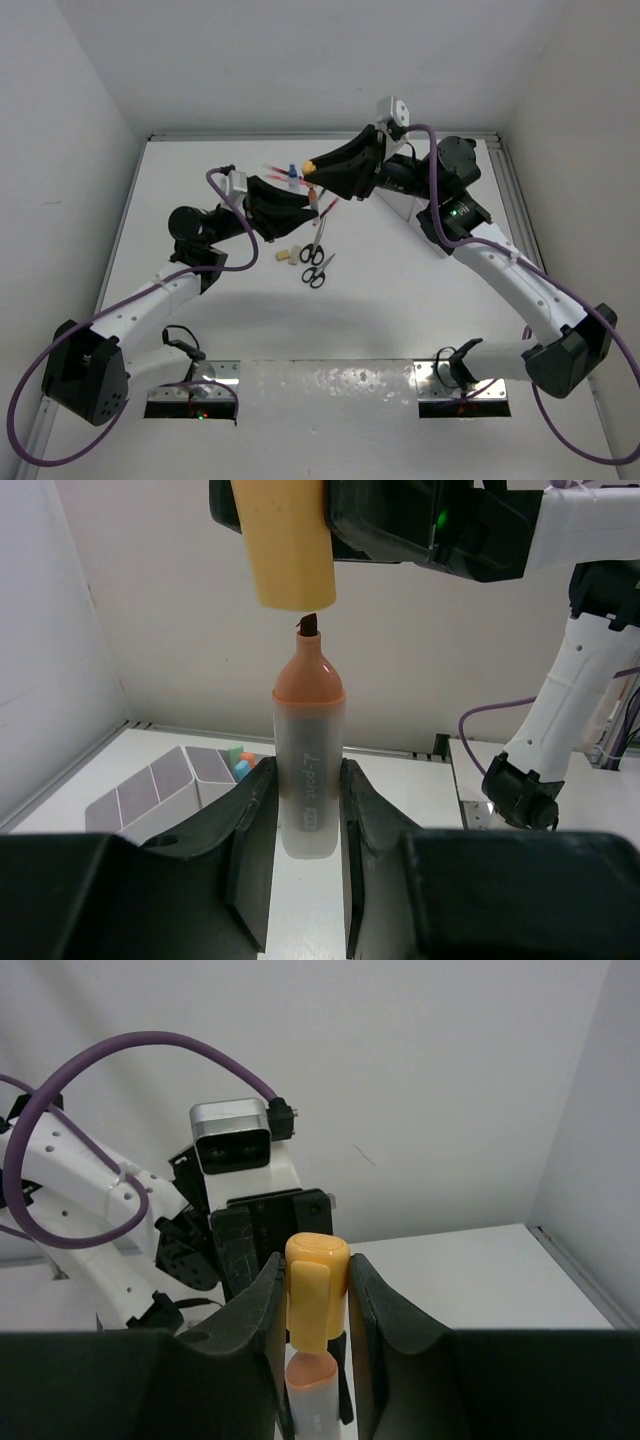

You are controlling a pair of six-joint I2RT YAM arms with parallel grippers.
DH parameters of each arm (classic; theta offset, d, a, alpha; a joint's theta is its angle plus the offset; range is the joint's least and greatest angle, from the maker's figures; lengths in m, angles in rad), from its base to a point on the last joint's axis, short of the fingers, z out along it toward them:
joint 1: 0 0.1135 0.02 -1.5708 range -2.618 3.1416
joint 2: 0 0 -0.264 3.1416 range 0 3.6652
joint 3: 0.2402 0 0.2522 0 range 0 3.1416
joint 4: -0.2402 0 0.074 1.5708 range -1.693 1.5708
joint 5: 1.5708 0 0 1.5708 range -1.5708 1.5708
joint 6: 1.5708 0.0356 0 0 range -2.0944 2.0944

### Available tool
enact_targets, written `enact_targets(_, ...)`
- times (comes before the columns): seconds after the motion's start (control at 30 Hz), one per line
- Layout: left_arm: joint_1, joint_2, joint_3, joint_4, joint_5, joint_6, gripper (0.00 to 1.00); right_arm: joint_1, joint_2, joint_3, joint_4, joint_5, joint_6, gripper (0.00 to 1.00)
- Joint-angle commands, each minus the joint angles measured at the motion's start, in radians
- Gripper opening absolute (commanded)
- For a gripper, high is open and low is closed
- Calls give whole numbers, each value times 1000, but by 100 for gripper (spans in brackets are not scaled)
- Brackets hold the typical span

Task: Sort the stationery into containers
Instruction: Close the pen cap on the pen.

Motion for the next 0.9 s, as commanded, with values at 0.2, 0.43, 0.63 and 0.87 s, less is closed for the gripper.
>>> enact_targets(0.2, 4, -15, 6, 56, -5, -20, 0, -25, 27, 8, 114, -81, 64, 0)
enact_targets(0.43, 24, -15, 0, 65, -8, -29, 0, -43, 56, 2, 166, -111, 132, 0)
enact_targets(0.63, 27, -13, -2, 73, -22, -31, 0, -42, 81, -30, 240, -131, 205, 0)
enact_targets(0.87, 37, -26, -14, 93, -40, -50, 0, -51, 92, -119, 332, -136, 270, 0)
